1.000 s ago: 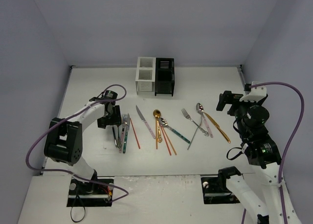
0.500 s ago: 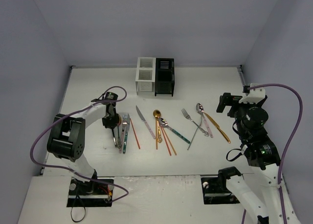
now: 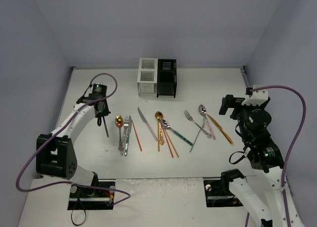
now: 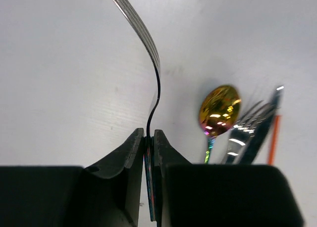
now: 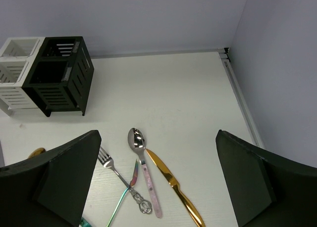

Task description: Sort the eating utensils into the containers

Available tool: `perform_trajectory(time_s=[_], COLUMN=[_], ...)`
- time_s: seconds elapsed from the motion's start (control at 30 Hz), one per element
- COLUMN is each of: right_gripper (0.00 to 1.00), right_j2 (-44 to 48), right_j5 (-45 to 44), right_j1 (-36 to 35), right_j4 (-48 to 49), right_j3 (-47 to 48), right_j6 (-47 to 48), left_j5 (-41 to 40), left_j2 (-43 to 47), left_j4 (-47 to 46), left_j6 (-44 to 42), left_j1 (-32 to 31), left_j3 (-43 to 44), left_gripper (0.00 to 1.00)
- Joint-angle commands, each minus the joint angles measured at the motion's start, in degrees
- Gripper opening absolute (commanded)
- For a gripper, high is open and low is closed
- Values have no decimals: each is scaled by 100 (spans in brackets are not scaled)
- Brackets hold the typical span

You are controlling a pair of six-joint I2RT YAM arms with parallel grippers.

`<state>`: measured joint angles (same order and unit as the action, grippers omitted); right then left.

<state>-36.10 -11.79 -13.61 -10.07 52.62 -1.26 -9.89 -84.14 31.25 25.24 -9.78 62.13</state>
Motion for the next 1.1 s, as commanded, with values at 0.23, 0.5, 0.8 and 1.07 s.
perform_trajectory(time_s=[0.23, 0.5, 0.8, 1.07], right_gripper=[100, 100, 100, 100], right_j2=[-218, -378, -456, -495], right_j5=[144, 212, 501, 549], right_j1=[-72, -72, -81, -140], right_j4=[488, 488, 479, 479], right_j3=[155, 231, 231, 131], right_j6=[-78, -131, -133, -55], left_j5=[613, 745, 779, 848], left_j2=[477, -993, -2725, -4068], left_j4=[-3555, -4725, -5747, -5832], left_j6=[-205, -971, -1513, -1589], left_j1=[-64, -500, -988, -1164], left_j3=[1478, 3094, 4701, 6270], left_gripper=[0, 0, 0, 0])
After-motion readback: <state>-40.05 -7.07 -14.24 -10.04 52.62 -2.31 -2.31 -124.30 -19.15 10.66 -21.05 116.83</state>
